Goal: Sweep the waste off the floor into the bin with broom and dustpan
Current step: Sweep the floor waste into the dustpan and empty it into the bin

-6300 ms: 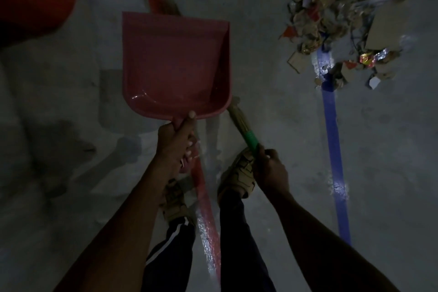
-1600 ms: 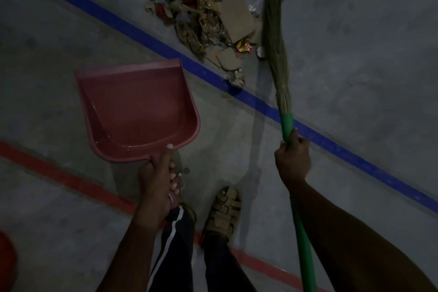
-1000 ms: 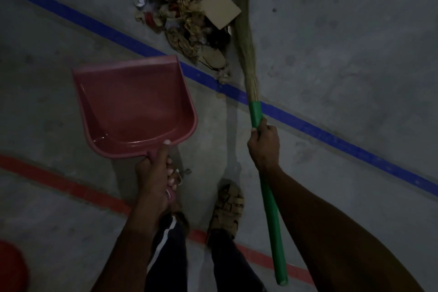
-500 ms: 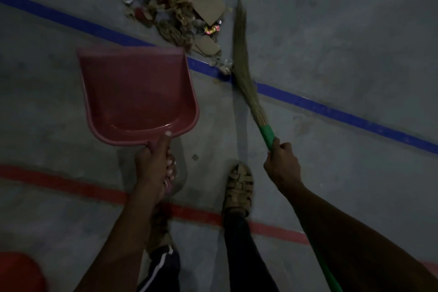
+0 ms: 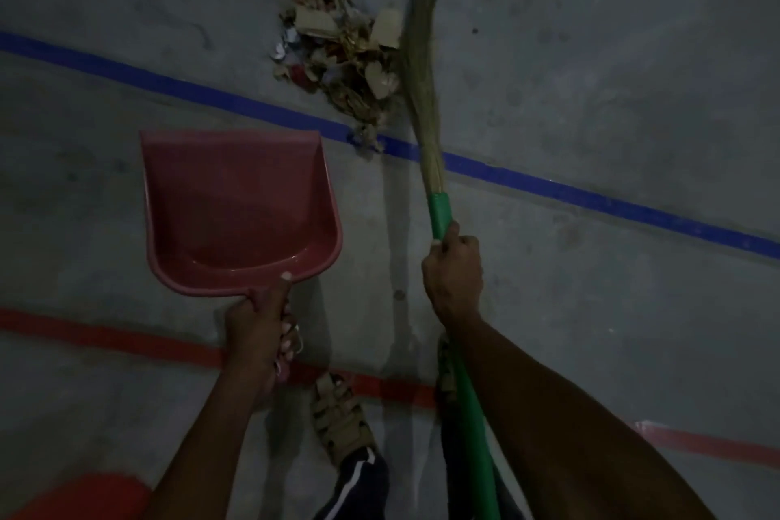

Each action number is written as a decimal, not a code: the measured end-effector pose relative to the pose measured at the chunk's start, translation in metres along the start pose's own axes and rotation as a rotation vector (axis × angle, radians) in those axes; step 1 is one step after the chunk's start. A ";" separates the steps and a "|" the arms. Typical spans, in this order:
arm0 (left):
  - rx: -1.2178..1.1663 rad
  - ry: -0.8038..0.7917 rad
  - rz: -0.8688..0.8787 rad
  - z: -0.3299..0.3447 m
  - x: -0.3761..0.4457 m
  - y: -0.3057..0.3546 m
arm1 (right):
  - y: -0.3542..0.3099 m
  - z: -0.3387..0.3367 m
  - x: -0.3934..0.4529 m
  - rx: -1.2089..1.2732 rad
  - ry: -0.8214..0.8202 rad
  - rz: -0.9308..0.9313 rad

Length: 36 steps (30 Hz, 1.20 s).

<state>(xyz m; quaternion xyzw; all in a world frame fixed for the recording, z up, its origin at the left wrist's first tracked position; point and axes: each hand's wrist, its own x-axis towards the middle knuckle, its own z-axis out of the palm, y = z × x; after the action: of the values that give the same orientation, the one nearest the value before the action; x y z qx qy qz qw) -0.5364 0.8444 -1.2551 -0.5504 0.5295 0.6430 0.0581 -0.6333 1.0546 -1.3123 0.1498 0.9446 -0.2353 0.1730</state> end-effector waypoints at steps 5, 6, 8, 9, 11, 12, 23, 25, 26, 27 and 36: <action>0.008 -0.062 -0.021 -0.018 0.021 0.040 | -0.010 -0.034 0.029 0.036 0.063 -0.098; 0.018 -0.082 -0.030 -0.019 0.026 0.047 | -0.010 -0.040 0.036 0.025 0.064 -0.126; 0.055 -0.113 -0.053 -0.017 0.038 0.060 | -0.009 -0.044 0.053 -0.018 0.076 -0.156; 0.082 -0.132 -0.064 -0.015 0.044 0.066 | -0.010 -0.045 0.061 -0.046 0.078 -0.160; 0.142 -0.176 -0.102 -0.013 0.059 0.074 | -0.014 -0.037 0.073 -0.092 0.073 -0.168; 0.173 -0.197 -0.126 -0.012 0.067 0.077 | -0.017 -0.032 0.076 -0.113 0.068 -0.175; 0.362 -0.297 -0.249 0.013 0.173 0.106 | -0.086 0.048 0.145 -0.219 0.175 -0.034; 0.380 -0.307 -0.240 0.022 0.195 0.103 | -0.091 0.063 0.169 -0.233 0.206 0.027; 0.404 -0.314 -0.241 0.027 0.205 0.101 | -0.093 0.070 0.180 -0.245 0.217 0.048; 0.429 -0.319 -0.242 0.030 0.215 0.100 | -0.094 0.076 0.190 -0.255 0.232 0.054; 0.556 -0.326 -0.214 0.055 0.326 0.078 | -0.089 0.118 0.292 -0.191 0.311 0.152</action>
<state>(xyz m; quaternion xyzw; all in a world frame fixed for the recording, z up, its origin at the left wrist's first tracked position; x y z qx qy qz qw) -0.7493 0.6859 -1.4674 -0.4560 0.6075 0.5438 0.3568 -0.8967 0.9796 -1.4910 0.2384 0.9639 -0.1050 0.0559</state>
